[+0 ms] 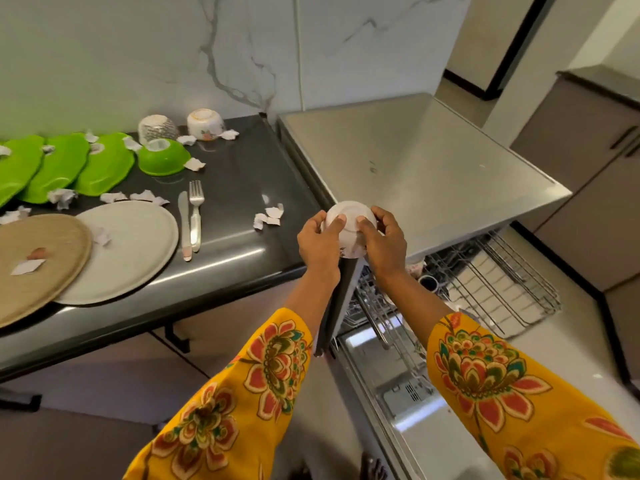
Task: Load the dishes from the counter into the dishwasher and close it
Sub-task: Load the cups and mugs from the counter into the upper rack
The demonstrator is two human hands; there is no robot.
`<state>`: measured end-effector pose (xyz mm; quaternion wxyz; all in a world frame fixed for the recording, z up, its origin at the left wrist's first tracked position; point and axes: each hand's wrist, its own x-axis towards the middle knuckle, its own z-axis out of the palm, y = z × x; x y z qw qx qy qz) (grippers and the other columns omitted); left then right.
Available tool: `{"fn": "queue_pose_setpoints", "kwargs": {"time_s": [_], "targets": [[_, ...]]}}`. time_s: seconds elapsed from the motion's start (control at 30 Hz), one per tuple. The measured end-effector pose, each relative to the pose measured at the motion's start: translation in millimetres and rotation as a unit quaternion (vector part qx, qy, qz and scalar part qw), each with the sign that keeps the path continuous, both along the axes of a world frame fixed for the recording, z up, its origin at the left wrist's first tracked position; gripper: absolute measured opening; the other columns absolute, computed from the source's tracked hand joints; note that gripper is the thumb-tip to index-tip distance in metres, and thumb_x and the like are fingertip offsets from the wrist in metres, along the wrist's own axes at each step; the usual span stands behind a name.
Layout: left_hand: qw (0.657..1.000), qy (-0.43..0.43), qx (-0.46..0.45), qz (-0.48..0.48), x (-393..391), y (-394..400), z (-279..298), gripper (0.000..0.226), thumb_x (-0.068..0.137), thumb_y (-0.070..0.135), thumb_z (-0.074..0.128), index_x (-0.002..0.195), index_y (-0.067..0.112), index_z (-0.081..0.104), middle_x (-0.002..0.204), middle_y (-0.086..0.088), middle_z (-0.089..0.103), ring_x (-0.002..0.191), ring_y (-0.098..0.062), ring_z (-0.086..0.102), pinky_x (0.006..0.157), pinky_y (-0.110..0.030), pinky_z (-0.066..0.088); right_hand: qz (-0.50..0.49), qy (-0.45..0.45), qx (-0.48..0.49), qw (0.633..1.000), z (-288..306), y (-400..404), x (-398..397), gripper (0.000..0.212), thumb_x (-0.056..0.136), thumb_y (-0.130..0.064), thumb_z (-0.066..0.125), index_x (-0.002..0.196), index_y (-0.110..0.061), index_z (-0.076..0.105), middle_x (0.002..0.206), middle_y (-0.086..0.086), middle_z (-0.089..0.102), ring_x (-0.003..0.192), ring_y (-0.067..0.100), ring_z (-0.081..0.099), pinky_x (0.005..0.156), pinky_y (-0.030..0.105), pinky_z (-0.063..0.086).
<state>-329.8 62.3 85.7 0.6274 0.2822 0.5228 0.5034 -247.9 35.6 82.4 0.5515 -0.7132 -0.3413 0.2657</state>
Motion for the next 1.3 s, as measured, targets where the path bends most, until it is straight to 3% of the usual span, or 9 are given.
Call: {"fn": "queue_pose_setpoints", "kwargs": {"time_s": [0.3, 0.4, 0.6, 0.73, 0.83, 0.97, 1.07, 1.17, 1.3], "targets": [[0.997, 0.022, -0.005, -0.067, 90, -49, -22, 0.047, 0.082, 0.011, 0.071, 0.126, 0.007, 0.055, 0.121, -0.006, 0.060, 0.108, -0.024, 0.059, 0.088, -0.035, 0.052, -0.069, 0.036, -0.008, 0.997, -24, -63, 86, 0.039, 0.087, -0.023, 0.062, 0.125, -0.015, 0.056, 0.126, 0.007, 0.058, 0.113, 0.022, 0.056, 0.098, 0.040, 0.047], [0.993, 0.060, -0.002, -0.097, 124, -64, -33, 0.044, 0.083, 0.013, 0.070, 0.124, 0.008, 0.056, 0.123, -0.007, 0.059, 0.108, -0.026, 0.058, 0.092, -0.041, 0.052, -0.095, 0.034, -0.013, 0.995, -33, -82, 117, 0.037, 0.086, -0.022, 0.063, 0.121, -0.013, 0.058, 0.123, 0.007, 0.060, 0.110, 0.023, 0.057, 0.096, 0.042, 0.048], [0.980, 0.130, -0.015, -0.152, 187, -87, -63, 0.027, 0.083, 0.010, 0.068, 0.109, 0.006, 0.062, 0.107, -0.010, 0.064, 0.090, -0.024, 0.059, 0.074, -0.034, 0.053, -0.124, 0.039, -0.052, 0.990, -62, -115, 177, 0.038, 0.085, -0.021, 0.064, 0.121, -0.012, 0.059, 0.120, 0.007, 0.062, 0.106, 0.022, 0.058, 0.094, 0.042, 0.048], [0.967, 0.165, -0.033, -0.191, 225, -91, -84, 0.029, 0.082, 0.010, 0.069, 0.110, 0.006, 0.061, 0.112, -0.011, 0.064, 0.101, -0.028, 0.060, 0.085, -0.039, 0.053, -0.129, 0.052, -0.071, 0.988, -78, -130, 216, 0.037, 0.082, -0.024, 0.064, 0.117, -0.013, 0.061, 0.112, 0.004, 0.062, 0.099, 0.018, 0.057, 0.089, 0.035, 0.048], [0.956, 0.195, -0.045, -0.213, 262, -94, -100, 0.032, 0.081, 0.012, 0.071, 0.110, 0.004, 0.060, 0.116, -0.014, 0.063, 0.105, -0.031, 0.060, 0.089, -0.044, 0.052, -0.130, 0.055, -0.099, 0.985, -96, -139, 252, 0.038, 0.081, -0.026, 0.064, 0.117, -0.014, 0.061, 0.115, 0.004, 0.063, 0.103, 0.022, 0.058, 0.093, 0.041, 0.048], [0.945, 0.200, -0.071, -0.247, 304, -98, -122, 0.036, 0.083, 0.010, 0.068, 0.117, 0.004, 0.059, 0.110, -0.008, 0.062, 0.097, -0.025, 0.057, 0.083, -0.034, 0.050, -0.139, 0.076, -0.139, 0.978, -119, -144, 299, 0.036, 0.085, -0.017, 0.064, 0.120, -0.012, 0.059, 0.115, 0.003, 0.061, 0.106, 0.023, 0.057, 0.097, 0.044, 0.045], [0.942, 0.192, -0.094, -0.258, 329, -96, -138, 0.030, 0.082, 0.010, 0.069, 0.111, 0.007, 0.061, 0.110, -0.012, 0.063, 0.094, -0.027, 0.058, 0.087, -0.041, 0.052, -0.130, 0.088, -0.166, 0.973, -133, -143, 331, 0.033, 0.086, -0.016, 0.062, 0.118, -0.014, 0.060, 0.108, -0.002, 0.060, 0.101, 0.020, 0.056, 0.097, 0.044, 0.046], [0.936, 0.189, -0.101, -0.280, 351, -91, -155, 0.020, 0.082, 0.010, 0.069, 0.100, 0.011, 0.060, 0.100, -0.011, 0.062, 0.090, -0.026, 0.058, 0.080, -0.042, 0.051, -0.132, 0.108, -0.183, 0.968, -148, -136, 357, 0.030, 0.085, -0.015, 0.061, 0.115, -0.014, 0.061, 0.106, 0.001, 0.061, 0.101, 0.023, 0.057, 0.095, 0.045, 0.047], [0.922, 0.182, -0.140, -0.312, 378, -80, -179, 0.034, 0.089, 0.007, 0.060, 0.122, 0.008, 0.057, 0.115, -0.012, 0.060, 0.105, -0.032, 0.056, 0.093, -0.046, 0.050, -0.128, 0.127, -0.216, 0.960, -171, -122, 389, 0.034, 0.081, -0.021, 0.057, 0.115, -0.015, 0.060, 0.113, 0.007, 0.062, 0.105, 0.029, 0.057, 0.094, 0.049, 0.048]]}}
